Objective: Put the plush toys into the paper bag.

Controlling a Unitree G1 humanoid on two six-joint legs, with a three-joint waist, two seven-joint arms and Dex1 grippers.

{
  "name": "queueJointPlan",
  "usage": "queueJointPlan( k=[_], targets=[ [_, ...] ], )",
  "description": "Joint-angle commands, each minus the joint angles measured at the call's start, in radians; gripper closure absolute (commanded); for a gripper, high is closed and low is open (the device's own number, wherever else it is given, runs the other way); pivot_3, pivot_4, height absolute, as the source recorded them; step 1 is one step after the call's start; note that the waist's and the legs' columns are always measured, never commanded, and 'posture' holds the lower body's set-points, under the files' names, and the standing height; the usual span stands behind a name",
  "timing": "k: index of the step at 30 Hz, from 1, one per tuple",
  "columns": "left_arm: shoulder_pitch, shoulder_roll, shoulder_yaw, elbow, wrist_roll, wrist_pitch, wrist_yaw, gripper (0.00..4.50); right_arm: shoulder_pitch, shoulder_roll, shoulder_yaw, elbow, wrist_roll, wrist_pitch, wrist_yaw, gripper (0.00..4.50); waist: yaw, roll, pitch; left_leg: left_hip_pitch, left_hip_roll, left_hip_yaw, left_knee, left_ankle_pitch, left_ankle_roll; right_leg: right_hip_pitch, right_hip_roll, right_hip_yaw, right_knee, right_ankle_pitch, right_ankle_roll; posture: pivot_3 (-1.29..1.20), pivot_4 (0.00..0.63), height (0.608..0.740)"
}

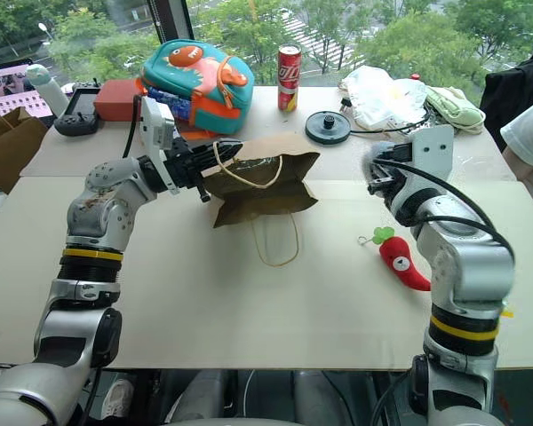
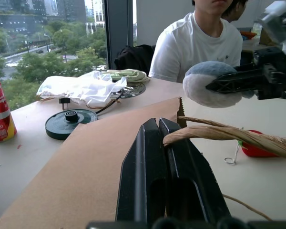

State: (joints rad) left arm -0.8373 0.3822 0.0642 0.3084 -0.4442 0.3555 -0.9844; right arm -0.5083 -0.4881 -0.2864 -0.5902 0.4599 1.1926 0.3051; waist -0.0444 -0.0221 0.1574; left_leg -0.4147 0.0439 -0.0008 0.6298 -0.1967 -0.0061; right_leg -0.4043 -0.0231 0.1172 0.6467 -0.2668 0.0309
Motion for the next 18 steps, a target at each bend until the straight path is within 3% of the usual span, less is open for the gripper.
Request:
queueJointPlan(
  k=[1,5,8,14,18],
  targets=[
    [-0.043,0.002,0.032,-0.018,-0.041,0.032,0.01,4.5,0.002,0.019,-0.031,-0.143,0.131,0.15,0.028,3.31,0.0,0.0,0.0,0.0,0.0,0.0,0.0,0.0,0.0,0.0,0.0,0.0,0.0,0.0,0.0,0.0,0.15,0.733],
    [-0.056,0.004,0.032,-0.013,-0.049,0.047,0.012,4.5,-0.013,0.048,0.008,-0.219,0.219,0.23,0.043,3.31,0.0,0.0,0.0,0.0,0.0,0.0,0.001,0.0,0.0,0.0,0.0,0.0,0.0,0.0,0.0,0.0,0.15,0.733],
    [-0.057,0.004,0.023,-0.018,-0.049,0.049,-0.001,4.5,-0.052,0.155,0.106,-0.178,0.202,0.222,-0.022,3.31,-0.005,0.0,0.0,0.001,0.0,0.0,0.001,0.0,0.0,0.0,0.0,0.0,0.0,0.0,0.0,0.0,0.15,0.733],
    [-0.059,-0.001,0.016,-0.02,-0.048,0.054,-0.013,4.5,-0.127,0.242,0.212,0.062,0.058,0.081,-0.118,3.31,0.001,0.0,0.0,0.0,0.0,0.0,0.002,0.0,0.0,0.0,0.0,0.0,0.001,0.0,0.0,0.0,0.15,0.733],
    [-0.059,-0.008,0.009,-0.025,-0.049,0.058,-0.022,4.5,-0.19,0.284,0.216,0.263,-0.03,-0.072,-0.166,3.31,0.002,0.0,0.0,0.0,-0.001,0.0,0.001,0.0,0.0,-0.001,-0.001,0.0,0.0,0.0,0.0,0.0,0.15,0.733]
  ],
)
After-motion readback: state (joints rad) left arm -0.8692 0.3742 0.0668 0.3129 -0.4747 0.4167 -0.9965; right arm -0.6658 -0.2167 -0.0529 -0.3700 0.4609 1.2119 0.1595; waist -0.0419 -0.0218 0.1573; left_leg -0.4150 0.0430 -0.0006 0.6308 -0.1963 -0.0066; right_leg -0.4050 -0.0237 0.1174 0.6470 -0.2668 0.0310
